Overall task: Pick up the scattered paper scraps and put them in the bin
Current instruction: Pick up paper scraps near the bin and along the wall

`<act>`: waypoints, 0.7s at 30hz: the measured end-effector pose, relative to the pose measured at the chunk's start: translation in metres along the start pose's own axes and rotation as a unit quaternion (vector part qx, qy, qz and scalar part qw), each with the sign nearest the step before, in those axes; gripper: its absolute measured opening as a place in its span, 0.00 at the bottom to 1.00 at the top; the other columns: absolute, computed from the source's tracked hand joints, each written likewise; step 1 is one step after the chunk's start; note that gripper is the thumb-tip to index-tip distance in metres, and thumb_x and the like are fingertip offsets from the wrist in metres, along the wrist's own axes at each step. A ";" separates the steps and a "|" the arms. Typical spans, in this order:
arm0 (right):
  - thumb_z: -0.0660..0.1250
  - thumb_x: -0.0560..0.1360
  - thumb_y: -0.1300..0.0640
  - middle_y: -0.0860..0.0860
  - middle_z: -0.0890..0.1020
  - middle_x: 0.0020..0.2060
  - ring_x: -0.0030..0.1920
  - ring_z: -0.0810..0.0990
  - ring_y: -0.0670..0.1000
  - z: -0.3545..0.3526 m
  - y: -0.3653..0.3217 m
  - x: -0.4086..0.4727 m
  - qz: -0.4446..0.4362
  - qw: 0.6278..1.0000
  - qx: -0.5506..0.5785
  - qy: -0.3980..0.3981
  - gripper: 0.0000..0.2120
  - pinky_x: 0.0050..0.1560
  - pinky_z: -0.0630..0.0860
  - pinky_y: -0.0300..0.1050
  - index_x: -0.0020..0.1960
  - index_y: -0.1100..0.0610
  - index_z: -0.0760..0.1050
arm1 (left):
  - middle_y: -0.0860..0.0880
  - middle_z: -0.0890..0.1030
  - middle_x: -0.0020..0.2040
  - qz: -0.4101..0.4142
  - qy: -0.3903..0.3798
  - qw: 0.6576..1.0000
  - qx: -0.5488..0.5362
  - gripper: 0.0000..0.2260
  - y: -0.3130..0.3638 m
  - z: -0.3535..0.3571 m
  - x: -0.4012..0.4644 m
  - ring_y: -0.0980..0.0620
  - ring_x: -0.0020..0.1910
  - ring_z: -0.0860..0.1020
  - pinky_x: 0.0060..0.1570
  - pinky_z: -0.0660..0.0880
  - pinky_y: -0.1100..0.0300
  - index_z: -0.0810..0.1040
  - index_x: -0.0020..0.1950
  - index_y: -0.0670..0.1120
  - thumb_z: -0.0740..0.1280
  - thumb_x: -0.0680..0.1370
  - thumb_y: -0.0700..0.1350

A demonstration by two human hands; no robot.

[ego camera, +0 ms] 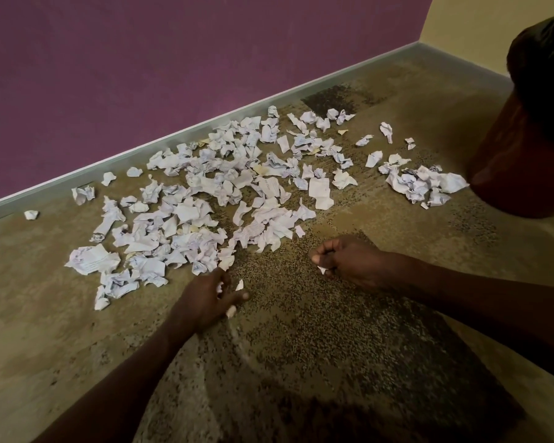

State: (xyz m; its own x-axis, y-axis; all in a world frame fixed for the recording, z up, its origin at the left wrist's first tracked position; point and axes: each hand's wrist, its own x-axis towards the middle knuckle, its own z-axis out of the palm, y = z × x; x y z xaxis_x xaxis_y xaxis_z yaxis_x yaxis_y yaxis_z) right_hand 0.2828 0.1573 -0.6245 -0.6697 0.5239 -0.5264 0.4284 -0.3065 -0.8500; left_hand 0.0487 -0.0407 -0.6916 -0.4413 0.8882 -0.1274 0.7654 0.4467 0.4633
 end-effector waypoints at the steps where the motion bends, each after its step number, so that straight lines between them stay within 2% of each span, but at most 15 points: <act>1: 0.66 0.76 0.69 0.52 0.79 0.42 0.40 0.75 0.47 0.001 -0.001 0.000 -0.001 1.000 -0.002 -0.001 0.05 0.37 0.73 0.39 0.44 0.62 0.78 | 0.56 0.76 0.40 0.013 0.002 0.999 0.031 0.21 0.000 0.004 -0.004 0.55 0.37 0.75 0.34 0.69 0.60 0.71 0.48 0.52 0.67 0.71 0.68; 5: 0.66 0.76 0.70 0.56 0.80 0.47 0.41 0.76 0.47 0.004 -0.001 0.002 -0.002 1.000 0.000 -0.010 0.06 0.36 0.74 0.38 0.43 0.62 0.78 | 0.54 0.77 0.47 0.043 0.036 0.997 0.057 0.19 -0.003 0.017 -0.015 0.56 0.40 0.74 0.35 0.66 0.61 0.71 0.52 0.51 0.61 0.76 0.65; 9: 0.65 0.76 0.70 0.53 0.80 0.40 0.38 0.75 0.47 0.002 0.000 0.001 -0.009 1.000 0.000 -0.019 0.08 0.35 0.73 0.38 0.41 0.61 0.77 | 0.50 0.78 0.47 0.061 0.063 0.994 0.072 0.18 -0.008 0.025 -0.024 0.53 0.40 0.76 0.35 0.70 0.59 0.74 0.53 0.49 0.55 0.80 0.62; 11: 0.65 0.76 0.69 0.52 0.79 0.38 0.38 0.75 0.47 0.000 0.002 0.000 -0.009 1.000 0.004 -0.020 0.08 0.35 0.72 0.39 0.41 0.61 0.77 | 0.51 0.79 0.47 0.009 0.089 0.996 0.016 0.17 -0.004 0.024 -0.024 0.53 0.41 0.76 0.37 0.73 0.57 0.74 0.52 0.51 0.55 0.79 0.62; 13: 0.65 0.76 0.69 0.52 0.80 0.40 0.38 0.76 0.46 -0.002 0.003 -0.001 -0.005 1.000 -0.002 -0.014 0.07 0.35 0.72 0.38 0.42 0.62 0.78 | 0.51 0.80 0.51 -0.019 0.104 0.994 -0.008 0.16 0.003 0.023 -0.019 0.53 0.45 0.78 0.40 0.73 0.58 0.75 0.55 0.51 0.59 0.79 0.62; 16: 0.66 0.76 0.69 0.52 0.81 0.45 0.39 0.76 0.46 -0.001 0.005 0.001 -0.001 1.000 -0.019 -0.009 0.07 0.36 0.73 0.38 0.42 0.61 0.79 | 0.51 0.80 0.54 -0.008 0.088 0.996 0.017 0.17 0.010 0.025 -0.009 0.51 0.50 0.78 0.43 0.71 0.59 0.75 0.60 0.52 0.62 0.78 0.61; 21: 0.65 0.76 0.70 0.51 0.79 0.38 0.36 0.74 0.46 0.005 0.004 0.004 0.002 1.000 -0.013 -0.018 0.07 0.34 0.73 0.37 0.42 0.62 0.78 | 0.49 0.80 0.49 0.009 0.064 0.996 0.068 0.11 0.014 0.028 -0.003 0.49 0.46 0.78 0.42 0.71 0.57 0.75 0.55 0.49 0.59 0.81 0.54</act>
State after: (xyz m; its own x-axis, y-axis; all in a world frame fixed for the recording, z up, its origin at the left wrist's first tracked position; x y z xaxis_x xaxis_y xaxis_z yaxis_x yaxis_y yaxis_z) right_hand 0.2791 0.1545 -0.6296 -0.6887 0.4945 -0.5303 0.4467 -0.2866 -0.8475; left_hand 0.0738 -0.0346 -0.7096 -0.4772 0.8788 -0.0030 0.8261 0.4498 0.3395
